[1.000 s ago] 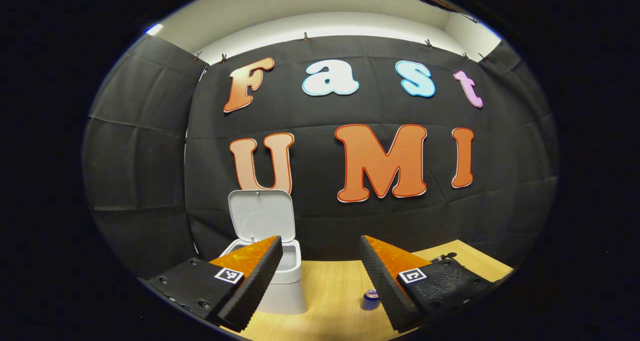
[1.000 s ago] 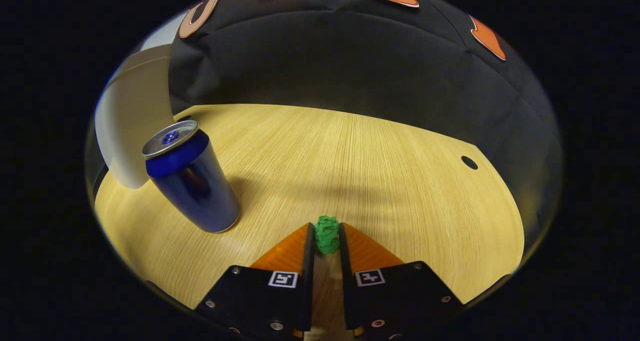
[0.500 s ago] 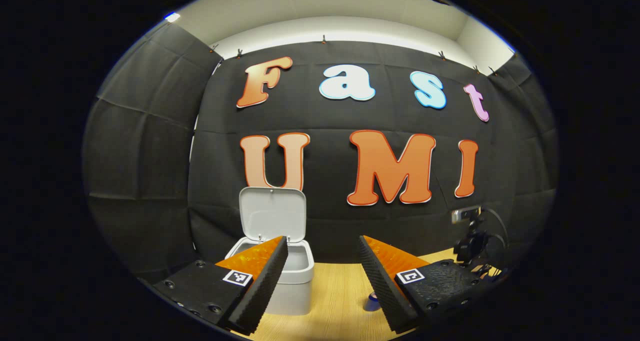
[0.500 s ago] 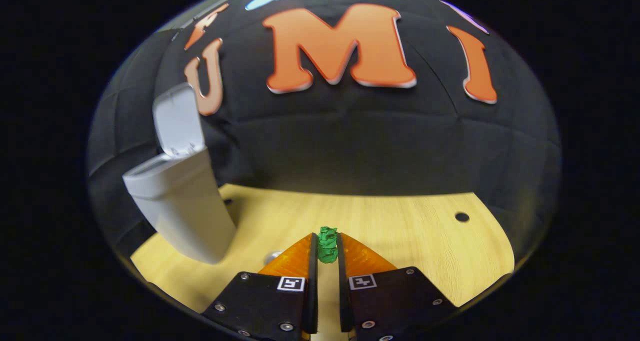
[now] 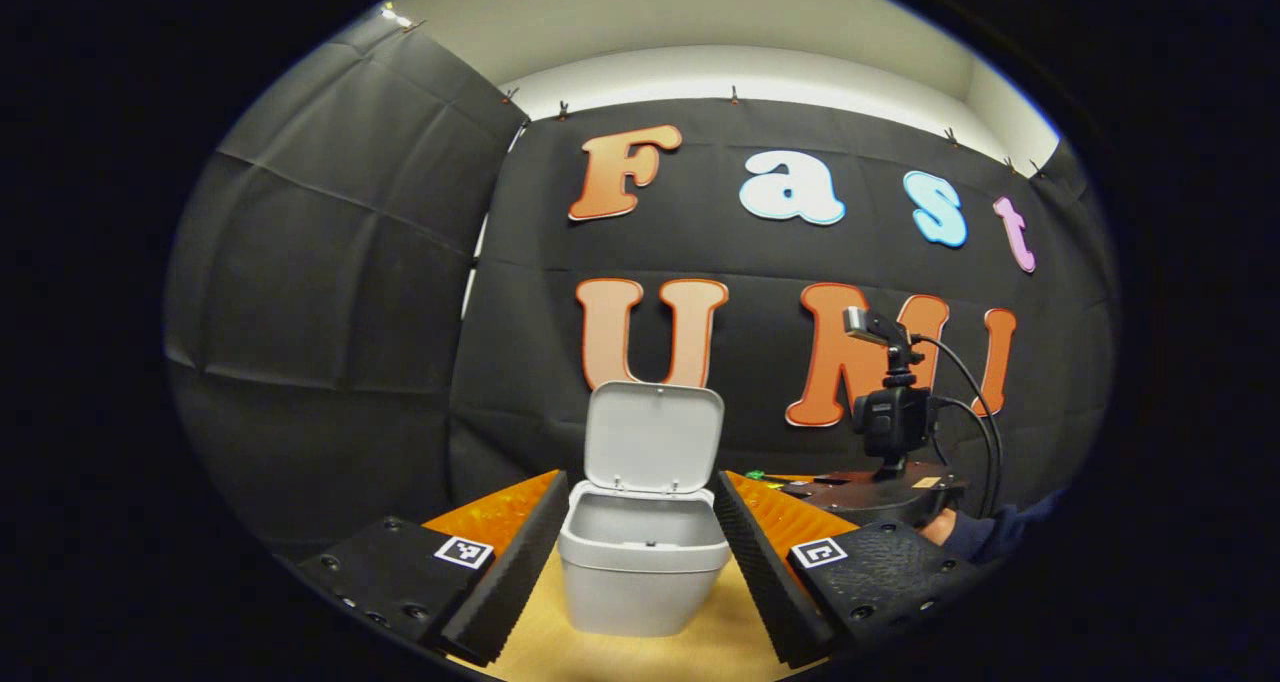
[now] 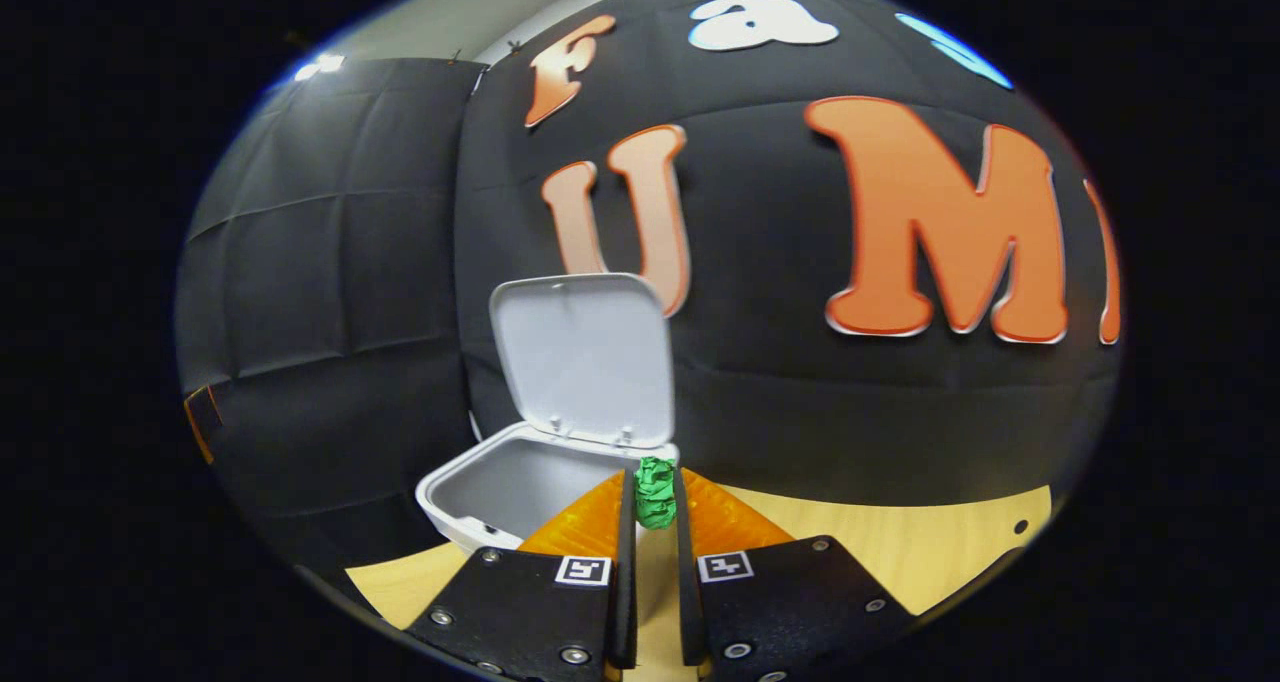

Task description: Press the lid of the desktop garbage bin to open it, pick up the crumpled paper on the desktop and throw it into the bin, then pick up the pop can on the desktop and drop it into the bin, and finally close the garbage bin lid.

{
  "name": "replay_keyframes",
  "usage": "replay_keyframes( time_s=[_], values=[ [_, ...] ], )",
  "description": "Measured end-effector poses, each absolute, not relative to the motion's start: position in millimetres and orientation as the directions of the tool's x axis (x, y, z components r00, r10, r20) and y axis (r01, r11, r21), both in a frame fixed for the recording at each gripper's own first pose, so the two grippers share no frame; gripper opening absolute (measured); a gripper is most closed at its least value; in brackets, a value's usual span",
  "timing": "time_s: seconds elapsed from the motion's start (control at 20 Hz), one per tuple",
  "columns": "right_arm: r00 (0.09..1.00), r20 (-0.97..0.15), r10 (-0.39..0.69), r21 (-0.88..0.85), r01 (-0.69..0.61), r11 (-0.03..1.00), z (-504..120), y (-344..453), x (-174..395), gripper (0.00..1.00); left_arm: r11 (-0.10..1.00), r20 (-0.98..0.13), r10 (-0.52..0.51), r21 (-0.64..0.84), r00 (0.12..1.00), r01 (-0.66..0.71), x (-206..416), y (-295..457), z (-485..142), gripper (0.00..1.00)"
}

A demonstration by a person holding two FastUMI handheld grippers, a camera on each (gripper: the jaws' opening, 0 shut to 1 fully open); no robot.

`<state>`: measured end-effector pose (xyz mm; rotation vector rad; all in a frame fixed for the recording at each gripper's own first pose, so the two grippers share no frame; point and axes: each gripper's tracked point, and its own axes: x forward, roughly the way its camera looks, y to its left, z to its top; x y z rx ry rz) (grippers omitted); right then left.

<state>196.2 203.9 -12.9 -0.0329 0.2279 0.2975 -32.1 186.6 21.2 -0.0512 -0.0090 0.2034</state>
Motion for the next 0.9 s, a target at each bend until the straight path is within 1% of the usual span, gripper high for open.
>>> replay_keyframes(
  time_s=[0.05, 0.1, 0.15, 0.2, 0.25, 0.4, 0.45, 0.55, 0.65, 0.9],
  values=[
    [0.923, -0.233, 0.306, 0.002, -0.314, 0.949, -18.2, 224.6, 201.7, 0.27, 0.973, -0.003, 0.225, -0.056, 0.974, -0.225, -34.4, 200.6, 18.4, 0.92],
    [0.919, -0.238, 0.313, -0.007, -0.324, 0.946, -24.1, 241.4, 208.5, 0.17, 0.968, -0.010, 0.244, -0.060, 0.970, -0.244, -37.3, 212.8, 15.0, 0.91],
    [0.916, -0.244, 0.319, -0.012, -0.332, 0.943, -28.1, 251.2, 214.5, 0.18, 0.962, -0.015, 0.264, -0.063, 0.964, -0.265, -40.7, 221.8, 11.5, 0.90],
    [0.915, -0.248, 0.318, -0.012, -0.331, 0.944, -32.1, 259.0, 219.1, 0.21, 0.958, -0.018, 0.277, -0.070, 0.961, -0.277, -43.1, 231.9, 8.7, 0.88],
    [0.917, -0.243, 0.317, -0.004, -0.327, 0.945, -32.8, 261.1, 221.4, 0.32, 0.956, -0.022, 0.282, -0.075, 0.959, -0.283, -44.7, 237.1, 5.6, 0.88],
    [0.929, -0.226, 0.293, -0.016, -0.304, 0.952, -33.9, 246.7, 220.8, 0.74, 0.958, -0.046, 0.269, -0.090, 0.962, -0.272, -38.2, 237.4, -6.2, 0.88],
    [0.935, -0.216, 0.281, -0.008, -0.289, 0.957, -30.2, 236.5, 218.0, 0.83, 0.964, -0.053, 0.244, -0.100, 0.968, -0.248, -32.6, 230.8, -9.3, 0.88],
    [0.953, -0.177, 0.248, 0.007, -0.251, 0.968, -17.0, 204.4, 205.6, 0.91, 0.978, -0.071, 0.174, -0.105, 0.982, -0.181, -16.0, 207.6, -24.4, 0.88],
    [0.974, -0.136, 0.179, -0.003, -0.181, 0.983, -14.8, 150.0, 182.8, 0.94, 0.991, -0.130, 0.104, -0.068, 0.986, -0.114, 1.4, 177.5, -56.9, 0.93],
    [0.988, -0.138, -0.065, -0.094, 0.053, 0.994, -23.5, 1.7, 108.2, 0.94, 0.988, -0.196, -0.148, -0.074, 0.969, 0.136, 27.5, 58.2, -114.3, 0.95]
  ],
)
